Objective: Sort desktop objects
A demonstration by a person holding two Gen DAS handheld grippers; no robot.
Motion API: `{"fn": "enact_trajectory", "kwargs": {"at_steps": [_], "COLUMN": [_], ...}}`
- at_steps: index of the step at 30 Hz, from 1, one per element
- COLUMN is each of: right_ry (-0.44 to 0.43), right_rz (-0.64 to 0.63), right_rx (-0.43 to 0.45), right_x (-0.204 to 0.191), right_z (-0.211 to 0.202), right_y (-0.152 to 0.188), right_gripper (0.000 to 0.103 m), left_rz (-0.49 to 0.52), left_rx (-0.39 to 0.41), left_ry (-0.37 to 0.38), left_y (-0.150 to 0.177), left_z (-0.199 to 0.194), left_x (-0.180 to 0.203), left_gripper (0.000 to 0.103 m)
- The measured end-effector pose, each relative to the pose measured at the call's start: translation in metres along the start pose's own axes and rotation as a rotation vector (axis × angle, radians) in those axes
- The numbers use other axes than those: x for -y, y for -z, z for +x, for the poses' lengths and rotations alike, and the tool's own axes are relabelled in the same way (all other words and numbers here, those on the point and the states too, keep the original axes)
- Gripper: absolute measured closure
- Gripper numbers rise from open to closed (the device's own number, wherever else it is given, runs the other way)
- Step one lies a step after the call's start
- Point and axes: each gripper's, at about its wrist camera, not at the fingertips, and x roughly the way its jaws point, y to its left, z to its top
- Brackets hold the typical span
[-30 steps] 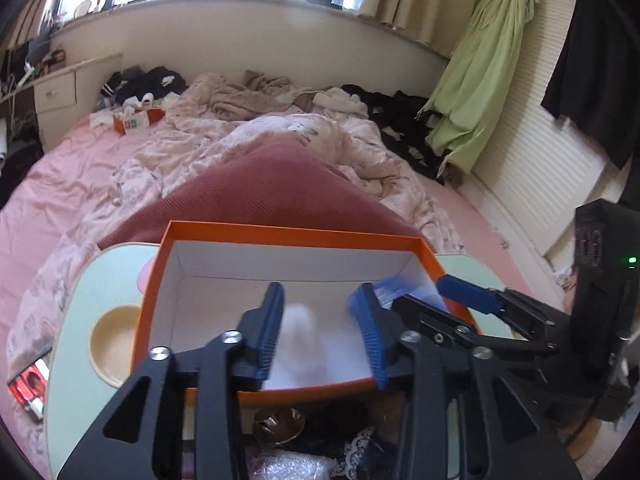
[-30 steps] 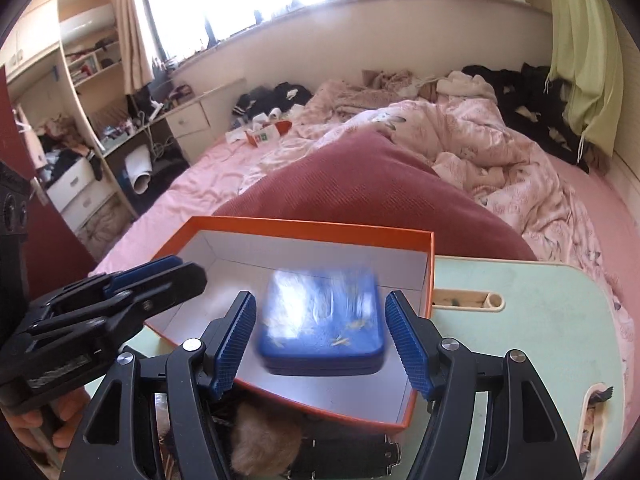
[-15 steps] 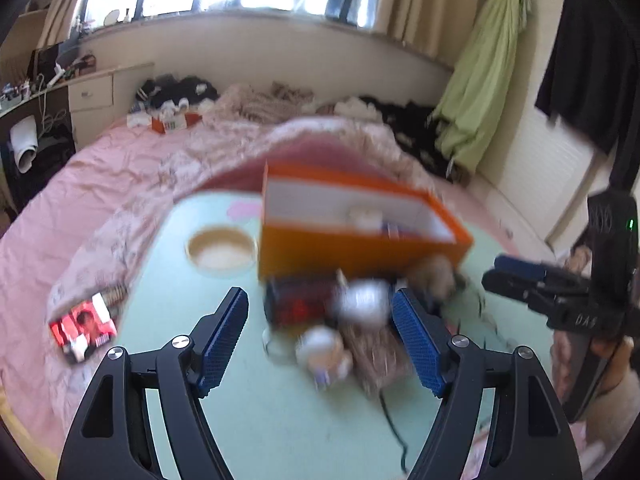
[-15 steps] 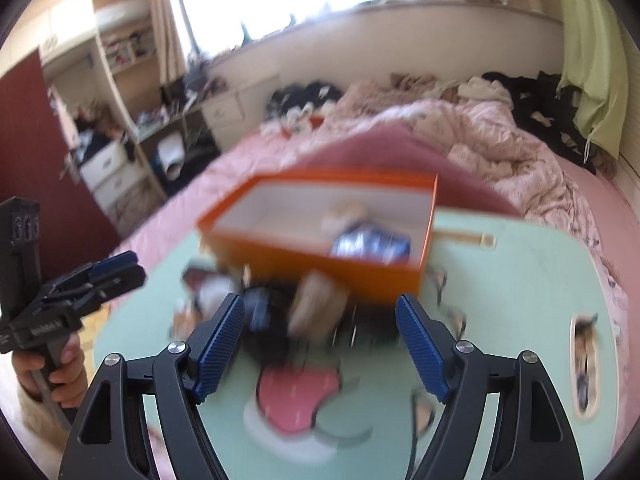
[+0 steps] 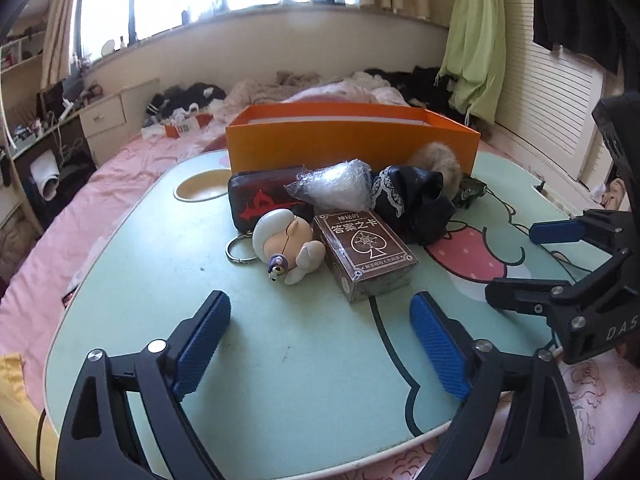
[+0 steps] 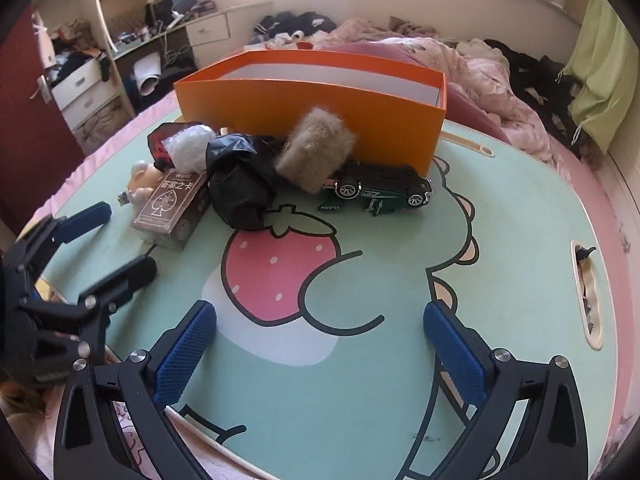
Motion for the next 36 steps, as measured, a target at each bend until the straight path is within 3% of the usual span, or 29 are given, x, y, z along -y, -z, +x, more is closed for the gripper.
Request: {"fn": "enact_trajectory", "kwargs": {"at_steps": [5,10,11,36], "right_ry": [-0.002,-0.003,-0.096,-0.116], "right_rz": [-0.001,-0.004,-0.149,-0.172], "right_rx": [0.002,0.003,0.057,0.074], "right_x": [0.0016,0.0017,0.0009,-0.0021], "right_z": [0.0011,0.0009,0.0012,0.0025], "right_y": [0.0007,0.0002,-0.0012,-0.0078], "right_gripper": [0.0,0.0,0.0,0.0], "left_rz": [-0.001,0.0,0.001,0.001], "left_rx": [0.016,0.037,0.039,0.044], "left_ry": [0.005,0.01,0.011,0.011], "left_y": [-0.0007,0.0026,0.0031,0.0039], "left_z": [0.0033,0.0011,0.0008,0.0014], "left_x": [-0.001,-0.0028,-0.0031,-0.0036], "left_gripper": [0.001,0.001,0.001,0.001]}}
